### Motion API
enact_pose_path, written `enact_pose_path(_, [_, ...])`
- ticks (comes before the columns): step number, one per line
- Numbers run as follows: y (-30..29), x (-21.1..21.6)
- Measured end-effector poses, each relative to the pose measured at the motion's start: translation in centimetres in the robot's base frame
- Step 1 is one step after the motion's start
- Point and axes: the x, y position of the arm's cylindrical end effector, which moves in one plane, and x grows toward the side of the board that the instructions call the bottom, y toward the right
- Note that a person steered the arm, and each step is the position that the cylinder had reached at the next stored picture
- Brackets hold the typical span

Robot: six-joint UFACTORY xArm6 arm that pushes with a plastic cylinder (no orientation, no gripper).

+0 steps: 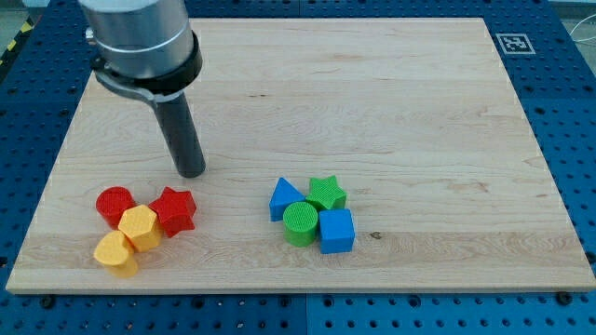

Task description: Slide red star to the center

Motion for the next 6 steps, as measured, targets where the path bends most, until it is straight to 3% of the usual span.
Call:
enact_pose_path(3, [-1.4, 0.4])
enact_pose_path(5, [-2.5, -1.6])
enact_pose_path(6, [-6.3, -1.5])
